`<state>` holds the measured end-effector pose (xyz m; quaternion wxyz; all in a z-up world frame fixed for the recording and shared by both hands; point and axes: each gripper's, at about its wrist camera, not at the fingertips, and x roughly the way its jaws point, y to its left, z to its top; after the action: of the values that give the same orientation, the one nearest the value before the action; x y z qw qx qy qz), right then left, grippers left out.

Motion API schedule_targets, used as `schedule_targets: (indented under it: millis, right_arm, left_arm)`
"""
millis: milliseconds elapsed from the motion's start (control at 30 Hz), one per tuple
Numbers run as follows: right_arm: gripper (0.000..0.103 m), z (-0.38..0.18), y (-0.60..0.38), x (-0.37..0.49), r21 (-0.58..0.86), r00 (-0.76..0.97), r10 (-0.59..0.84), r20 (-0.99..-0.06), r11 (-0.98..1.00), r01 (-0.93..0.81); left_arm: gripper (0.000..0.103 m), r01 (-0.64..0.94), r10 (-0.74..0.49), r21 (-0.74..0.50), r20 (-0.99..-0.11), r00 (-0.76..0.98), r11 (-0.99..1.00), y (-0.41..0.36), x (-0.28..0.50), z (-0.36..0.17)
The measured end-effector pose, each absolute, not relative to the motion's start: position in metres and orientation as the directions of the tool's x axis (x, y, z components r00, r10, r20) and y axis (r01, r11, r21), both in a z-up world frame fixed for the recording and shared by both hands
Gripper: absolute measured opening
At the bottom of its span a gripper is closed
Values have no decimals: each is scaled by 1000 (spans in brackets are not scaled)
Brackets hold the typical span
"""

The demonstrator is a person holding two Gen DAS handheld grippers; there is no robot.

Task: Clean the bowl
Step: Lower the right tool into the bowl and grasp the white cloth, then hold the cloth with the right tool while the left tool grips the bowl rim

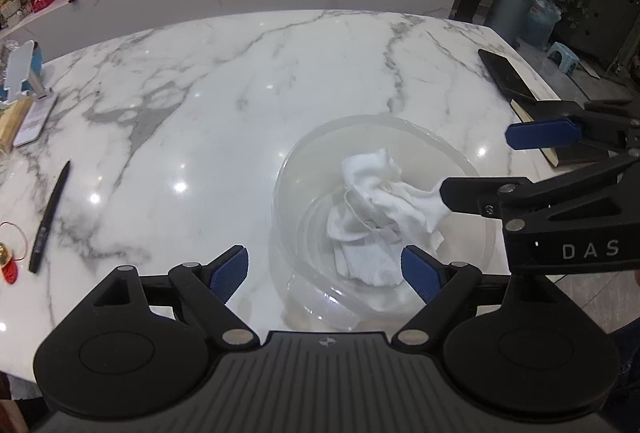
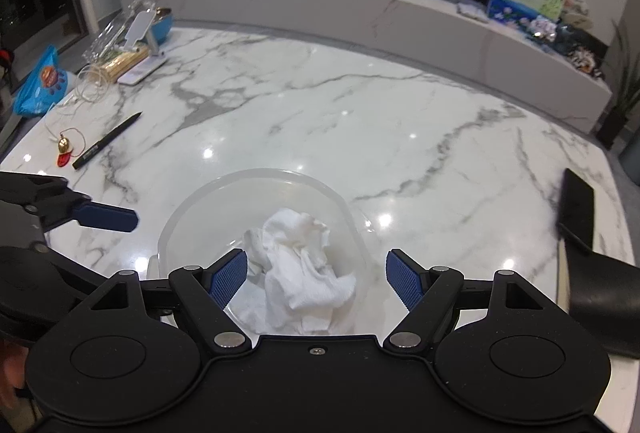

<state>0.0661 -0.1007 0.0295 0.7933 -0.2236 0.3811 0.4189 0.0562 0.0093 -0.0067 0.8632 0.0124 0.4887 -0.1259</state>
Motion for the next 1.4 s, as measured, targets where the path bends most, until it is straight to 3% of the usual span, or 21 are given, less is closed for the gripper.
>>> schedule_targets:
  millis: [200, 267, 300, 500, 1000, 1033, 1133, 1400]
  right_arm:
    - [74, 11, -81, 77, 17, 263, 469, -844, 512, -859]
    - [74, 3, -77, 79, 50, 224, 472, -852, 501, -864]
    - [73, 1, -76, 79, 56, 215, 471, -855, 497, -866]
    - [68, -11, -62, 81, 70, 178, 457, -872, 475, -877]
    - [56, -40, -35, 85, -14, 200, 365, -909, 452, -892]
    - [55, -40, -34, 84, -25, 206, 362, -909, 448, -894]
    - [30, -42, -32, 81, -54, 216, 354, -910, 415, -908]
    - [18, -43, -35, 78, -74, 225, 368, -902, 382, -921]
  left_arm:
    - [79, 233, -210, -112, -865, 456, 966, 11, 59, -17]
    - [72, 214, -218, -138, -882, 417, 967, 14, 63, -22]
    - [63, 216, -226, -146, -882, 413, 965, 15, 63, -23]
    - [45, 230, -295, -216, -869, 397, 949, 21, 69, -35]
    - [37, 313, -270, -141, -867, 418, 939, 10, 73, -44]
    - [37, 316, -267, -136, -868, 420, 939, 9, 73, -44]
    - [36, 321, -264, -130, -869, 418, 938, 8, 74, -45]
    - [29, 324, -233, -92, -873, 428, 942, 8, 76, -47]
